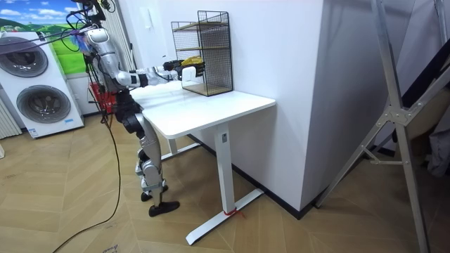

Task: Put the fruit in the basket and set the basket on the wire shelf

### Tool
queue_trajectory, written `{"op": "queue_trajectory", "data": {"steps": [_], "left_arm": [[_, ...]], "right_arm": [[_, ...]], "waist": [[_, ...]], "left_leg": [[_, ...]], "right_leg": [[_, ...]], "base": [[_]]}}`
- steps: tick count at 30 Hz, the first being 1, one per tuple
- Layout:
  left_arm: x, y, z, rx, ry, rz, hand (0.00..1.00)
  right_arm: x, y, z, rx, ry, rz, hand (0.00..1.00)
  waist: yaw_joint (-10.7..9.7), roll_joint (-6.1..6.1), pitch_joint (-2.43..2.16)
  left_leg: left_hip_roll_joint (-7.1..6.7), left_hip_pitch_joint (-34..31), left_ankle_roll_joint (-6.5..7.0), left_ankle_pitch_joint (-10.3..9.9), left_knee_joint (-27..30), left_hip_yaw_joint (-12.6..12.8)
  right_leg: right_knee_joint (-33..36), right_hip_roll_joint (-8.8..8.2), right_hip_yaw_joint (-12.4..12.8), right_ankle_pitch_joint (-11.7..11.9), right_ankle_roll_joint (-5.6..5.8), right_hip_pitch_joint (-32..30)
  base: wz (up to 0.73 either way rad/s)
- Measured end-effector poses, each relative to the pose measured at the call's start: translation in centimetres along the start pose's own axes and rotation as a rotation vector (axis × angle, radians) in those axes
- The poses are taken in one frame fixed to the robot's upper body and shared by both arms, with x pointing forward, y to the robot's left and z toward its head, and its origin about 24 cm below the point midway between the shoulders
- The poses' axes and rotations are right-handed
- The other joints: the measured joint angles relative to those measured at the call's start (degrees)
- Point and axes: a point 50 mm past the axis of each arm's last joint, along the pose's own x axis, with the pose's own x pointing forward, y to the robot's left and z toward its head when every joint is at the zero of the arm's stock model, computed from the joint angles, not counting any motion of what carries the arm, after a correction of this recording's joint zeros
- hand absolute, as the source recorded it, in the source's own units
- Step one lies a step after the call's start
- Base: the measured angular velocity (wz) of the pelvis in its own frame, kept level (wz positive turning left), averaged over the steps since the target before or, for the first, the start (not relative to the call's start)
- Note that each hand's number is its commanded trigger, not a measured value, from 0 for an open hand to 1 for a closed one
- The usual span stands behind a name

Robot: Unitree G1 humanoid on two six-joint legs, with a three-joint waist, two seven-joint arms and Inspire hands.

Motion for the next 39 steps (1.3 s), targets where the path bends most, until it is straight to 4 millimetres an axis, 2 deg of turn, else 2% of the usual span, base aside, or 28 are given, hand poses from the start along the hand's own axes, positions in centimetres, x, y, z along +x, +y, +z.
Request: {"op": "queue_trajectory", "data": {"steps": [4, 6, 10, 14, 21, 29, 34, 39], "left_arm": [[2.0, -0.3, -0.1, 0.01, 0.026, 0.023, 0.0], [2.7, -0.3, -0.3, 0.016, 0.038, 0.035, 0.0], [4.2, -0.1, -1.0, 0.043, 0.108, 0.058, 0.0], [4.5, 0.0, -1.7, 0.048, 0.165, 0.09, 0.0], [5.7, 1.0, -2.4, 0.039, 0.25, 0.199, 0.0], [5.5, 1.8, -2.8, 0.009, 0.309, 0.272, 0.0], [5.5, 2.5, -2.7, -0.047, 0.336, 0.328, 0.0], [5.3, 3.0, -2.8, -0.046, 0.356, 0.359, 0.0]], "right_arm": [[1.5, 0.1, 0.2, 0.001, 0.014, -0.054, 0.0], [2.2, 0.2, 0.6, 0.004, 0.011, -0.065, 0.0], [3.5, 0.0, 0.7, -0.013, 0.047, -0.11, 0.0], [3.9, -0.3, 0.0, -0.024, 0.107, -0.151, 0.0], [5.3, -0.6, -1.3, -0.024, 0.217, -0.192, 0.0], [6.3, -0.6, -1.1, -0.017, 0.273, -0.211, 0.0], [6.5, -0.2, -1.2, 0.05, 0.284, -0.224, 0.0], [7.0, 0.0, -1.5, 0.057, 0.318, -0.232, 0.0]], "waist": [[0.0, 0.04, 0.29], [0.0, 0.04, 0.59], [0.1, -0.1, 0.76], [0.1, -0.15, 0.8], [0.3, -0.14, 0.78], [0.4, 0.02, 0.65], [0.5, 0.58, 0.15], [0.5, 0.76, -0.01]], "left_leg": [[-0.03, 0.6, 0.0, 0.2, -0.5, 0.3], [-0.03, 0.8, -0.01, 0.3, -0.6, 0.4], [-0.03, 0.8, -0.07, 0.5, -0.8, 0.4], [-0.03, 0.6, -0.07, 0.5, -0.8, 0.4], [0.0, 0.7, -0.12, 0.7, -0.8, 0.3], [-0.03, 0.6, -0.13, 0.8, -0.7, 0.0], [-0.04, 0.9, -0.14, 0.9, -0.7, -0.2], [-0.06, 1.3, -0.21, 0.9, -0.7, -0.6]], "right_leg": [[0.0, 0.0, 0.2, 0.1, -0.04, 0.2], [0.0, 0.0, 0.4, 0.1, -0.05, 0.3], [0.0, 0.02, 0.3, 0.1, -0.07, 0.3], [-0.2, -0.02, 0.1, 0.1, -0.12, 0.1], [-0.9, 0.02, -0.3, 0.4, -0.2, 0.5], [-0.9, -0.09, -0.8, 0.4, -0.21, 0.5], [-0.8, -0.2, -0.9, 0.4, -0.25, 0.8], [-0.7, -0.42, -1.1, 0.4, -0.26, 1.2]], "base": [[-0.04], [-0.04], [0.0], [0.01], [0.0], [0.01], [0.01], [0.02]]}}
